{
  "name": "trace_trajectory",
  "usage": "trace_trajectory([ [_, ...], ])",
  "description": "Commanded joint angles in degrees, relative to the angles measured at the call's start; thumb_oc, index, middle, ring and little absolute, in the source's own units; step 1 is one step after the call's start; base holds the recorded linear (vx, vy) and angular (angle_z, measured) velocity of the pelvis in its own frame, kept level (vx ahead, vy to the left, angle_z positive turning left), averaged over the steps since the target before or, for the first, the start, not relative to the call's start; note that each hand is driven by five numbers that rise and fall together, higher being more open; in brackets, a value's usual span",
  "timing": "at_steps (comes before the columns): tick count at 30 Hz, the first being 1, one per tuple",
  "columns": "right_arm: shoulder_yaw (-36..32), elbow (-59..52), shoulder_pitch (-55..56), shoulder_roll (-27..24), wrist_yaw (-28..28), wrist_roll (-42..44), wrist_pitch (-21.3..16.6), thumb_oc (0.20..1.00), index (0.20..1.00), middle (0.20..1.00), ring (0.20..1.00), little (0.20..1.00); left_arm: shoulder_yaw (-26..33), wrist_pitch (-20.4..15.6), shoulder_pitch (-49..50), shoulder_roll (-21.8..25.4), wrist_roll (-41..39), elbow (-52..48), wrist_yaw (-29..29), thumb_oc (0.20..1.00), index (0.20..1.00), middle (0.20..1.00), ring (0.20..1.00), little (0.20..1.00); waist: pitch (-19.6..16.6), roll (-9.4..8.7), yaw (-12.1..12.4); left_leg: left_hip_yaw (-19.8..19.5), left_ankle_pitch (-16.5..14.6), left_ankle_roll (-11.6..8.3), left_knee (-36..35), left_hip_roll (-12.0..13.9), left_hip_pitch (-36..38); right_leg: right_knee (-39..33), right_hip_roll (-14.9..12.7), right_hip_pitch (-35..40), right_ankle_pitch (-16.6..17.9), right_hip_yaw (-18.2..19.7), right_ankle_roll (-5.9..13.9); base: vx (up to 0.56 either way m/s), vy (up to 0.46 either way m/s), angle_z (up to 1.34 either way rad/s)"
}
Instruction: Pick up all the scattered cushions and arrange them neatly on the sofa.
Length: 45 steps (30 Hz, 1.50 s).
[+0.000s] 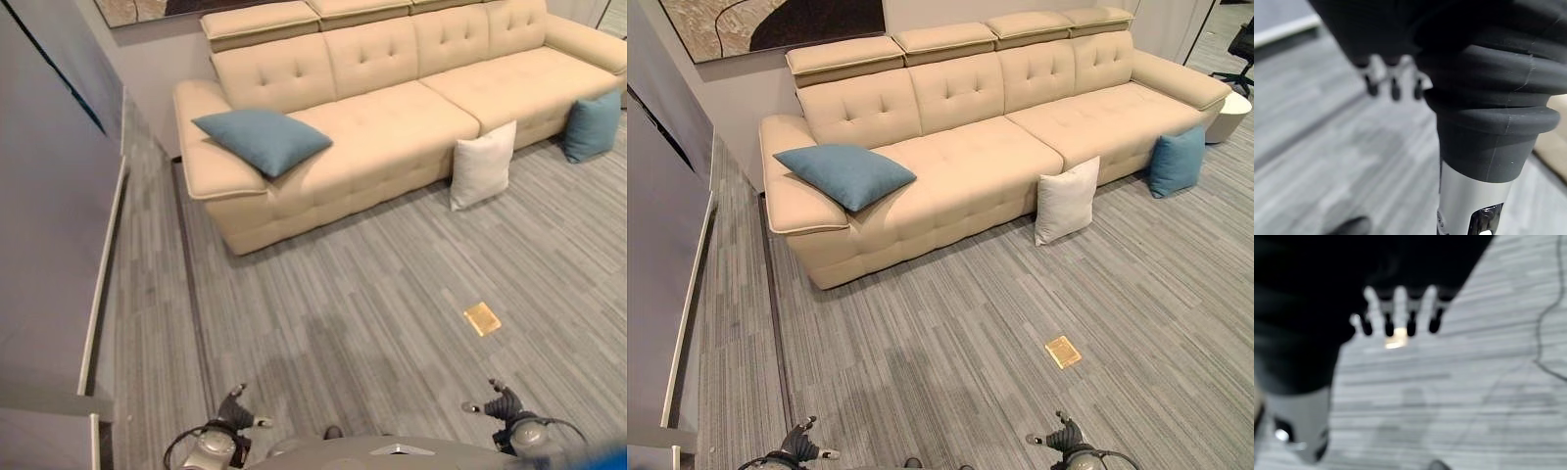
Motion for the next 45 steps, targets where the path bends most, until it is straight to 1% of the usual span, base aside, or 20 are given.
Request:
trace_trajectory([
  [1,0.43,-0.24,-1.8,0.35,-1.34,1.08,-0.41,1.0,1.0,1.0,1.0,1.0,0.46,-0.4,-3.64,0.28,1.57,2.59,0.94,1.0,1.0,1.0,1.0,1.0,-0.11,-2.24,0.61,-0.64,1.96,-5.86,-0.89,6.53,-0.3,1.27,-4.38,-2.03,1.49,-0.06,6.21,0.0,-0.037,0.04],
  [6,0.18,0.27,-2.05,0.58,-1.95,2.1,-0.52,1.0,1.0,1.0,1.0,1.0,0.49,-0.09,-5.15,0.16,1.21,2.94,2.2,1.0,1.0,1.0,1.0,1.0,1.31,-2.84,0.26,-1.48,1.3,-6.26,3.81,7.01,-3.76,2.41,-3.9,-3.39,0.93,0.12,5.14,-0.03,-0.076,0.21],
  [7,0.45,0.38,-2.46,0.3,-2.22,2.4,-0.48,1.0,1.0,1.0,1.0,1.0,-0.38,-0.13,-6.43,0.15,0.95,2.31,2.3,1.0,1.0,1.0,1.0,1.0,2.76,-3.58,0.22,-1.67,0.58,-6.91,9.79,6.93,-7.18,3.12,-3.77,-3.79,0.28,-0.3,4.27,-0.03,-0.098,0.12],
  [9,0.67,-0.07,-3.0,-0.05,-2.29,2.66,-0.47,1.0,1.0,1.0,1.0,1.0,-1.0,-0.03,-7.1,0.05,1.01,1.9,2.56,1.0,1.0,1.0,1.0,1.0,3.89,-4.32,0.6,-0.33,2.1,-7.39,16.86,7.45,-11.01,3.23,-3.88,-3.26,-0.07,-1.33,3.5,0.08,-0.1,0.57],
  [11,0.65,0.24,-3.04,0.02,-2.17,2.77,-0.21,1.0,1.0,1.0,1.0,1.0,-1.19,0.2,-7.11,-0.13,1.35,2.34,2.41,1.0,1.0,1.0,1.0,1.0,3.5,-4.77,0.88,1.88,0.77,-6.1,14.41,6.46,-12.28,2.97,-4.1,-2.54,-0.55,-2.51,3.83,0.22,0.005,0.27],
  [13,0.93,0.11,-3.08,0.29,-2.36,2.65,0.55,1.0,1.0,1.0,1.0,1.0,-1.5,0.37,-7.09,0.28,2.22,2.07,2.54,1.0,1.0,1.0,1.0,1.0,2.93,-5.28,1.16,6.93,2.32,-5.45,13.22,6.53,-16.79,2.79,-4.29,-1.95,-1.41,-3.61,4.15,0.27,0.095,0.44],
  [15,1.52,0.01,-3.42,1.15,-2.19,2.22,0.45,1.0,1.0,1.0,1.0,1.0,-1.11,0.5,-6.22,0.59,3.34,2.37,2.24,1.0,1.0,1.0,1.0,1.0,1.88,-5.13,1.92,6.26,1.57,-4.46,10.49,4.87,-14.3,3.89,-3.73,-1.14,-2.53,-2.29,4.67,0.35,0.178,0.14],
  [18,1.84,-0.53,-3.95,1.87,-2.1,1.9,0.51,1.0,1.0,1.0,1.0,1.0,-0.45,0.74,-5.58,1.03,3.27,2.75,2.21,1.0,1.0,1.0,1.0,1.0,1.36,-4.92,2.98,5.35,-0.16,-2.62,9.42,3.24,-11.75,9.15,-5.26,-1.3,-3.22,-0.7,5.58,0.3,0.221,-0.66],
  [20,2.05,-0.92,-4.34,2.12,-1.77,1.32,0.72,1.0,1.0,1.0,1.0,1.0,-0.06,0.93,-5.36,1.41,3.38,2.77,2.2,1.0,1.0,1.0,1.0,1.0,1.37,-4.47,3.45,4.54,-1.12,-0.63,7.65,1.9,-9.24,18.05,-7.35,-4.82,-0.47,0.15,7.74,0.23,0.221,-0.59],
  [21,2.04,-0.92,-4.35,2.11,-1.77,1.32,0.73,1.0,1.0,1.0,1.0,1.0,-0.06,0.93,-5.37,1.41,3.38,2.77,2.2,1.0,1.0,1.0,1.0,1.0,1.2,-4.44,3.46,4.55,-1.01,-0.64,7.6,1.95,-9.45,17.96,-7.29,-5.03,-0.33,0.15,7.71,0.12,0.146,-0.08],
  [24,2.72,-1.96,-4.69,2.11,-1.69,0.8,0.98,1.0,1.0,1.0,1.0,1.0,0.05,1.09,-5.22,1.93,3.15,1.74,2.14,1.0,1.0,1.0,1.0,1.0,2.72,-3.34,2.43,3.25,-1.29,1.3,6.49,1.65,-7.2,30.46,-8.42,-11.25,5.42,1.7,8.86,0.15,0.174,0.0],
  [26,2.57,-2.73,-4.71,2.15,-1.68,0.87,0.83,1.0,1.0,1.0,1.0,1.0,-0.03,0.98,-5.3,2.32,3.09,1.34,2.15,1.0,1.0,1.0,1.0,1.0,3.16,-2.42,2.05,2.34,-1.81,1.71,5.54,1.95,-5.44,34.9,-8.34,-14.61,4.89,1.68,8.58,0.26,0.123,0.21],
  [30,3.2,-4.13,-5.4,1.54,-1.54,0.4,0.81,1.0,1.0,1.0,1.0,1.0,-0.55,0.72,-5.71,1.98,3.01,1.26,2.09,1.0,1.0,1.0,1.0,1.0,3.69,-2.65,0.81,0.09,-3.93,1.15,4.41,1.4,-1.52,25.46,-8.0,-17.34,3.01,0.58,7.37,0.25,-0.035,0.1],
  [33,3.72,-4.95,-6.01,0.72,-1.65,-0.22,1.09,1.0,1.0,1.0,1.0,1.0,-0.79,0.44,-6.64,1.75,3.36,1.74,2.3,1.0,1.0,1.0,1.0,1.0,3.96,-3.59,-0.77,-2.28,-6.21,-0.05,3.99,0.75,1.47,11.38,-7.6,-19.3,5.78,3.24,8.71,0.37,-0.141,0.33],
  [35,4.07,-4.95,-6.05,0.88,-1.39,-0.05,1.15,1.0,1.0,1.0,1.0,1.0,-0.54,0.04,-6.7,1.29,3.04,2.08,2.61,1.0,1.0,1.0,1.0,1.0,3.62,-3.96,-0.86,-3.05,-7.21,-0.85,3.74,0.93,3.02,9.37,-7.24,-18.28,6.82,3.97,8.93,0.33,-0.152,0.54],
  [37,3.65,-5.24,-5.59,0.73,-1.24,0.57,0.54,1.0,1.0,1.0,1.0,1.0,-0.47,-0.2,-6.69,0.6,1.78,1.91,2.39,1.0,1.0,1.0,1.0,1.0,2.03,-3.98,-0.81,-3.82,-5.0,-3.69,7.26,3.37,3.04,9.37,-5.95,-15.72,5.59,2.42,7.26,0.35,-0.223,0.73],
  [38,3.65,-5.23,-5.59,0.73,-1.24,0.57,0.54,1.0,1.0,1.0,1.0,1.0,-0.48,-0.2,-6.68,0.6,1.77,1.9,2.39,1.0,1.0,1.0,1.0,1.0,2.05,-3.96,-0.88,-3.9,-5.07,-3.72,7.38,3.4,2.99,9.32,-5.94,-15.65,5.6,2.33,7.24,0.22,-0.21,0.68],
  [40,3.28,-5.82,-5.71,0.51,-1.52,1.51,0.25,1.0,1.0,1.0,1.0,1.0,-1.01,-0.08,-7.46,0.59,1.05,0.98,2.16,1.0,1.0,1.0,1.0,1.0,3.33,-5.06,-0.78,-1.1,-0.19,-6.19,20.02,5.21,-3.85,8.41,-6.18,-13.11,4.69,1.26,5.75,0.07,-0.189,0.51],
  [42,2.84,-4.89,-5.9,0.73,-1.68,3.66,0.3,1.0,1.0,1.0,1.0,1.0,-1.29,0.14,-8.05,0.72,0.07,0.15,2.08,1.0,1.0,1.0,1.0,1.0,4.8,-6.75,0.8,2.69,1.35,-5.34,29.38,7.31,-11.29,7.18,-6.01,-9.82,2.76,0.02,3.8,0.1,-0.222,0.37],
  [45,2.57,-3.73,-5.67,0.81,-1.81,4.07,0.39,1.0,1.0,1.0,1.0,1.0,-1.18,0.15,-7.94,0.65,-0.45,0.32,2.08,1.0,1.0,1.0,1.0,1.0,4.8,-7.29,1.9,3.24,-0.48,-4.5,28.09,6.09,-14.87,6.34,-5.78,-8.0,1.85,-0.26,3.81,0.22,-0.089,0.13],
])
